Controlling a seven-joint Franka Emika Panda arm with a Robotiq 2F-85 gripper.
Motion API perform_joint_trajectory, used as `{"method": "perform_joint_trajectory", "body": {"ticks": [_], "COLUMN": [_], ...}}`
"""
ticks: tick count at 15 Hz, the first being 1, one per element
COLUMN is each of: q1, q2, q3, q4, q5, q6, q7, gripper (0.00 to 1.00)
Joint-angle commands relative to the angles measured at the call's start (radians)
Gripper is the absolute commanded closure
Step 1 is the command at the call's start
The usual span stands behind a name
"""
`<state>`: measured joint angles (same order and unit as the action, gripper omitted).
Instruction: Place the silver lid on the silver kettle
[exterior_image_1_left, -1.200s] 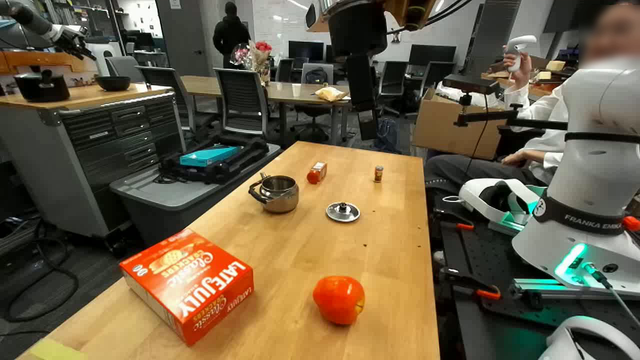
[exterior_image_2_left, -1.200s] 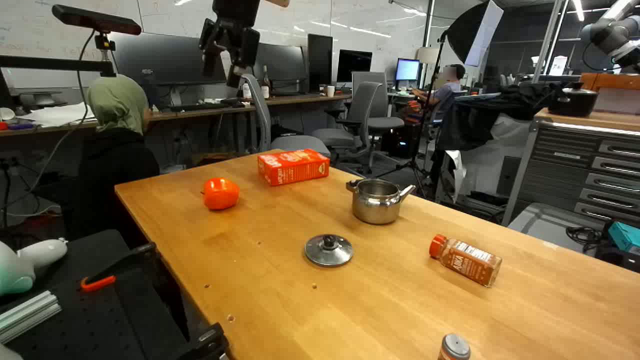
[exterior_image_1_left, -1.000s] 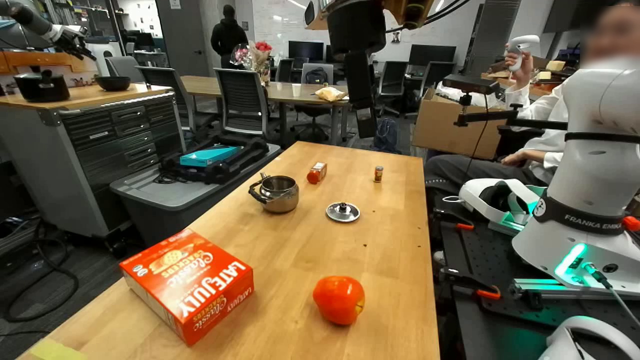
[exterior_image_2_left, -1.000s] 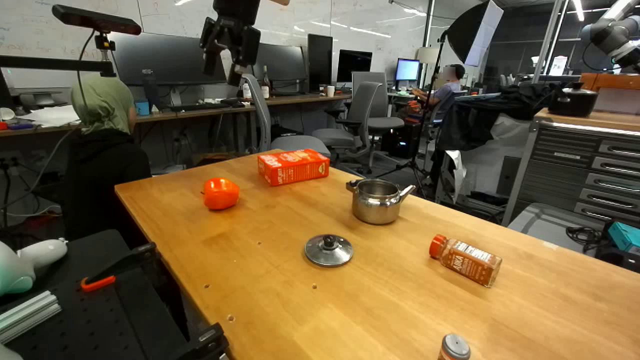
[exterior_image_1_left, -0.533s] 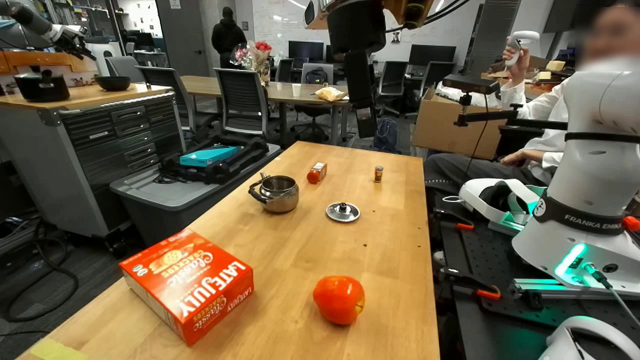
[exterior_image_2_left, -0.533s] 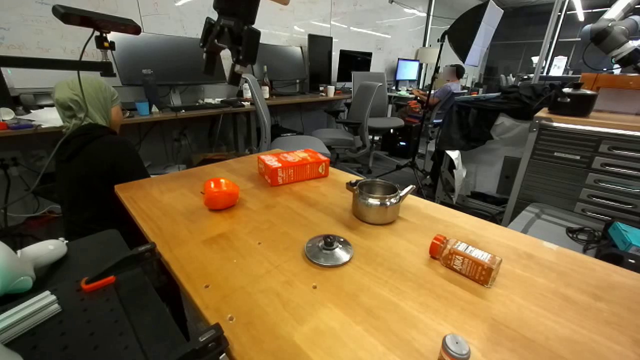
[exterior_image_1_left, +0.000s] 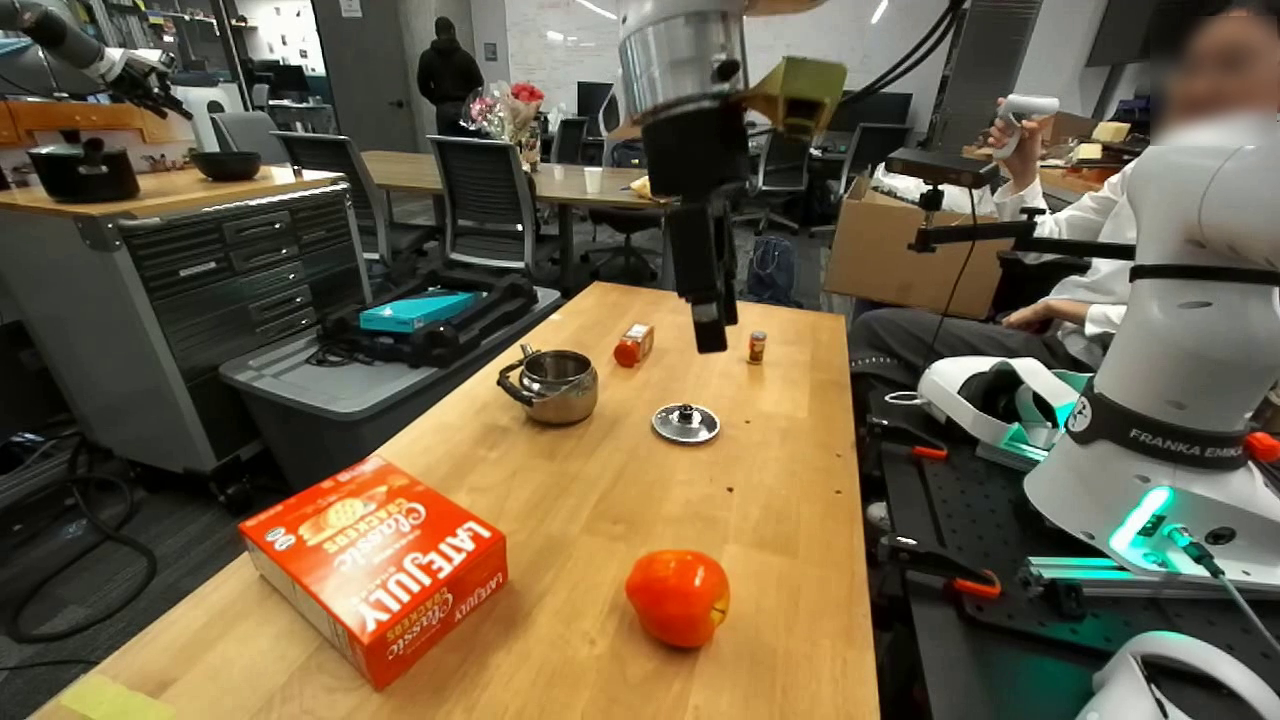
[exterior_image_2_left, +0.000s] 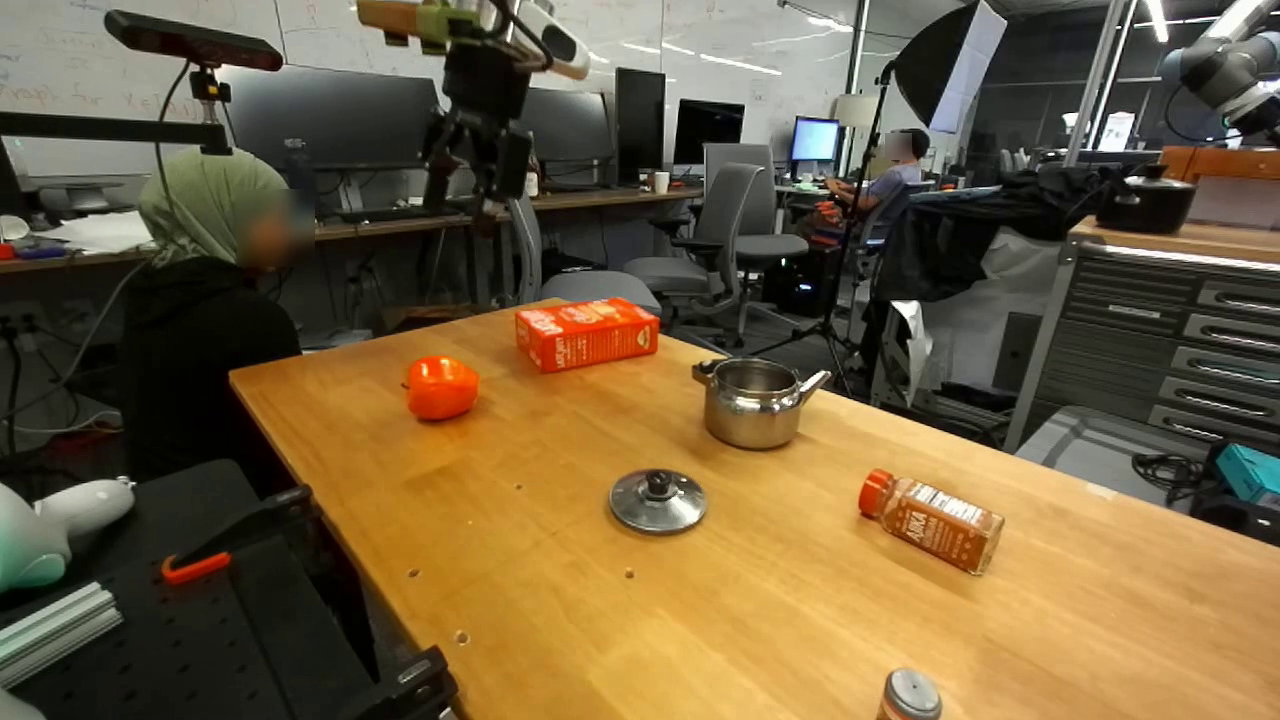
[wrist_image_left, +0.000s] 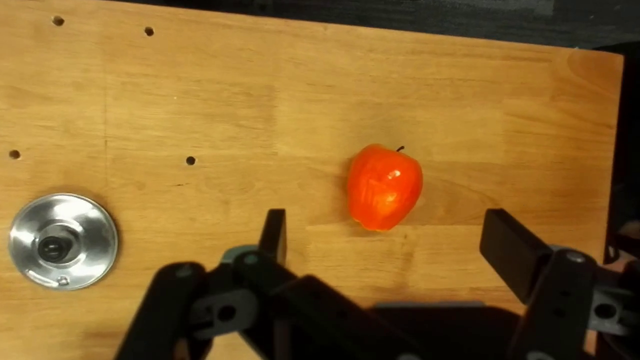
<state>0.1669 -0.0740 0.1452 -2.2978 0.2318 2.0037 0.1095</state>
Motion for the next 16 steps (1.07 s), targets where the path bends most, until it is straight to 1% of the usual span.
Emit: {"method": "perform_joint_trajectory", "body": {"ticks": [1,2,7,9,12,16], "q1": [-0.038,-0.028,-0.038,-0.034,-0.032,-0.039], "q2": [0.075,0.117,0.120,0.147,0.140,0.120], "q3": [-0.027,-0.016,-0.026,-0.023,-0.028,-0.039], "q4": [0.014,0.010,-0.003,-0.011,-0.022,-0.034], "q5": [-0.032,-0.034,-0.056,-0.082,-0.160,-0.252], "q6": [0.060,0.112,0.182,0.244,0.292,0.320], "q7": [0.008,0.043,0.067,0.073,0.116,0.181], "gripper": [0.00,0.00,0.00,0.00,0.00,0.00]}}
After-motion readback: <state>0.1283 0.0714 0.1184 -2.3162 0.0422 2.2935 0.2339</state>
